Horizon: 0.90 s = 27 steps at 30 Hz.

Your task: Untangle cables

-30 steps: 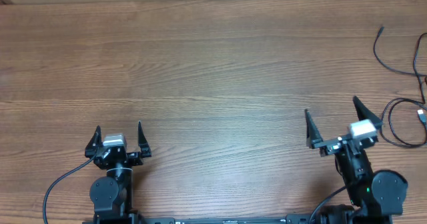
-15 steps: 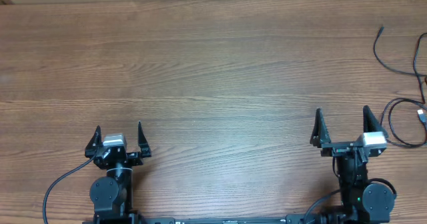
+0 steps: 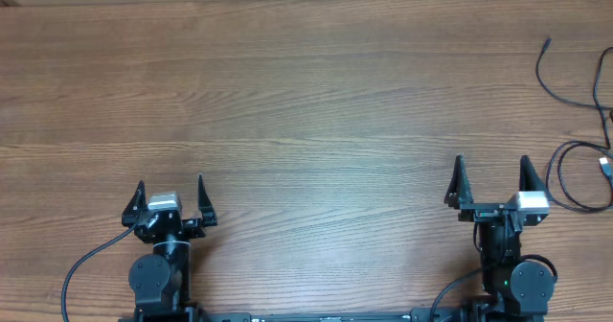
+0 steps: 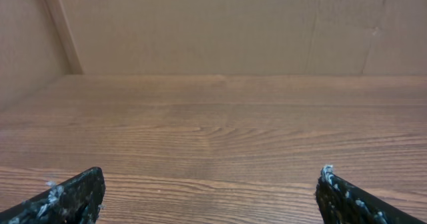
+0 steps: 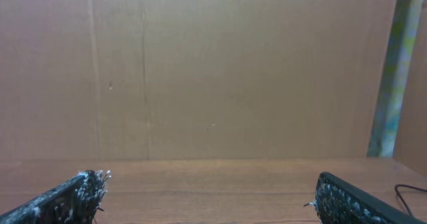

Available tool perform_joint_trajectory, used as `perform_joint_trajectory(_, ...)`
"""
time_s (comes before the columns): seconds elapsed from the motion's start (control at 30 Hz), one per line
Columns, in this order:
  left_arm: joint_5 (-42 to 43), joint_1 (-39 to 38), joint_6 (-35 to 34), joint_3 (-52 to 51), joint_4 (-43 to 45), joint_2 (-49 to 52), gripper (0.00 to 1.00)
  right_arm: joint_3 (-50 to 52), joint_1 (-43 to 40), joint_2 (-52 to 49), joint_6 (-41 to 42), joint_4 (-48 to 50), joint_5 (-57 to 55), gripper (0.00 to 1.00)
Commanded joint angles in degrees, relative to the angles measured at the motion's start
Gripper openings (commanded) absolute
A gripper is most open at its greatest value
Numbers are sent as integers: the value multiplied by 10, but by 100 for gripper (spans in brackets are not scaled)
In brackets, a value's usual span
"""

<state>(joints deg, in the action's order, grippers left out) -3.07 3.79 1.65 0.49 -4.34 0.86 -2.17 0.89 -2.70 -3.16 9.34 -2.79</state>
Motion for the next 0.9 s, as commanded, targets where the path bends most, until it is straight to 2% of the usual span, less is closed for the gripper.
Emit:
perform_joint_trajectory(0.0, 1, 4, 7, -2, 1, -6, 100, 17, 3, 9, 8, 2, -8, 100)
perform_joint_trajectory(0.2, 1, 4, 7, -2, 1, -6, 100, 17, 4, 12, 19, -11, -9, 100)
perform_joint_trajectory(0.5, 1, 4, 7, -2, 1, -6, 100, 17, 4, 24, 20, -136, 61, 100)
perform_joint_trajectory(0.87, 1, 4, 7, -2, 1, -6, 99, 17, 4, 26, 21, -140, 55, 100)
